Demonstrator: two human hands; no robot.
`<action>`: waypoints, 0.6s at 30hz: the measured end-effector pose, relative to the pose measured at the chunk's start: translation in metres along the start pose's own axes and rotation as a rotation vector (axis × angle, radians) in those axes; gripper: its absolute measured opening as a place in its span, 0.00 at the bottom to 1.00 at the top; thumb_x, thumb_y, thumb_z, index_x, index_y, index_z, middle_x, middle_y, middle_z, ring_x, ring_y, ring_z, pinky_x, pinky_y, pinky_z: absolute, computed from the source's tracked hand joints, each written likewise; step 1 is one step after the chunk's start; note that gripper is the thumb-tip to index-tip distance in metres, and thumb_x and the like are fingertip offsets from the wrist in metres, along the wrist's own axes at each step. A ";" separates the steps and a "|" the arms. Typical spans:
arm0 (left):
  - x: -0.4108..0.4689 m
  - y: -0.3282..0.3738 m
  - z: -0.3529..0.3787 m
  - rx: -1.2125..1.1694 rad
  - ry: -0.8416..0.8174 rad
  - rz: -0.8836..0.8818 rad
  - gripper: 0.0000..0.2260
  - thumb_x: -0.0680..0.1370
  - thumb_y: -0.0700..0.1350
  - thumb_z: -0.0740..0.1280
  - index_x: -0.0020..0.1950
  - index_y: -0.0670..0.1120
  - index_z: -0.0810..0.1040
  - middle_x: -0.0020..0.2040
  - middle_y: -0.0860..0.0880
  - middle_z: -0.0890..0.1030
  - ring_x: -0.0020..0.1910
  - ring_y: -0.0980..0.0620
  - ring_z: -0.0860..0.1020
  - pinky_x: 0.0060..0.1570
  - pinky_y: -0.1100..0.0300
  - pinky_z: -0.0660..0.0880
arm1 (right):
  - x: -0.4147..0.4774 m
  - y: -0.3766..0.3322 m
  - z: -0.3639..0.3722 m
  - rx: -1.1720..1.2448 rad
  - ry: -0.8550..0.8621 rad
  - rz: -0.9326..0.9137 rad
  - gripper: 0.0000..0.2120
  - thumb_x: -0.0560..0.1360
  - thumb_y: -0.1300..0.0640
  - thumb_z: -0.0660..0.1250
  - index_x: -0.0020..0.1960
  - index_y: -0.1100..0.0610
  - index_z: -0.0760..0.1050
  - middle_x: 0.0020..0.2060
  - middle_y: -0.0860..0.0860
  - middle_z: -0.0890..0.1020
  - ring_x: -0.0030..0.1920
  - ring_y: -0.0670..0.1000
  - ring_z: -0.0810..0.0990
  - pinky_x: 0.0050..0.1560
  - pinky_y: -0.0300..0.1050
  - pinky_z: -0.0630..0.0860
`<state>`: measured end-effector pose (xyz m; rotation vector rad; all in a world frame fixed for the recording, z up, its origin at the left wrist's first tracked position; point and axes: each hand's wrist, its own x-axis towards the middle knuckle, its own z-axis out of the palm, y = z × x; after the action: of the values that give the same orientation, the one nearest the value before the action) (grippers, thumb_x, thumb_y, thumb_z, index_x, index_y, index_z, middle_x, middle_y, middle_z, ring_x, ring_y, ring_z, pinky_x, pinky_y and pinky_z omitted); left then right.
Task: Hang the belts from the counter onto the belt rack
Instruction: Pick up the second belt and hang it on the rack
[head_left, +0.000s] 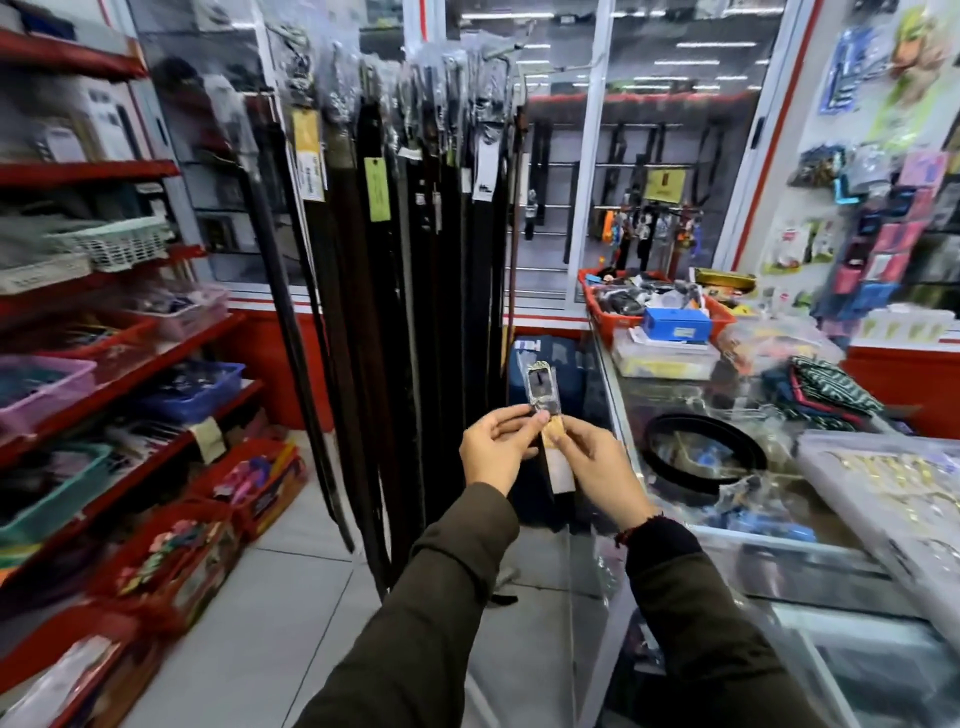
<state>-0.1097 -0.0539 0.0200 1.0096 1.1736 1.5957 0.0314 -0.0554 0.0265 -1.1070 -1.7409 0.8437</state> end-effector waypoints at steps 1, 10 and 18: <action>0.002 0.004 -0.004 -0.021 0.008 0.009 0.14 0.73 0.43 0.78 0.57 0.42 0.84 0.48 0.45 0.87 0.46 0.53 0.86 0.39 0.63 0.83 | 0.004 -0.002 0.004 -0.045 0.011 -0.020 0.15 0.82 0.53 0.63 0.67 0.51 0.78 0.66 0.49 0.80 0.69 0.49 0.75 0.69 0.46 0.72; 0.018 0.049 -0.037 -0.093 0.048 0.207 0.08 0.74 0.43 0.77 0.50 0.54 0.86 0.44 0.52 0.89 0.48 0.59 0.86 0.49 0.67 0.80 | 0.036 -0.054 0.028 0.137 0.100 -0.140 0.10 0.77 0.57 0.72 0.58 0.55 0.84 0.50 0.53 0.87 0.53 0.51 0.85 0.56 0.48 0.81; 0.044 0.130 -0.079 -0.200 0.043 0.324 0.08 0.77 0.41 0.73 0.54 0.52 0.86 0.51 0.48 0.88 0.54 0.50 0.86 0.50 0.59 0.83 | 0.089 -0.129 0.058 0.553 0.023 -0.197 0.10 0.73 0.60 0.75 0.54 0.56 0.86 0.48 0.54 0.89 0.53 0.53 0.88 0.50 0.43 0.84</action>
<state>-0.2199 -0.0526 0.1335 1.0767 0.8875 1.9542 -0.0832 -0.0258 0.1448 -0.5653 -1.4388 1.0928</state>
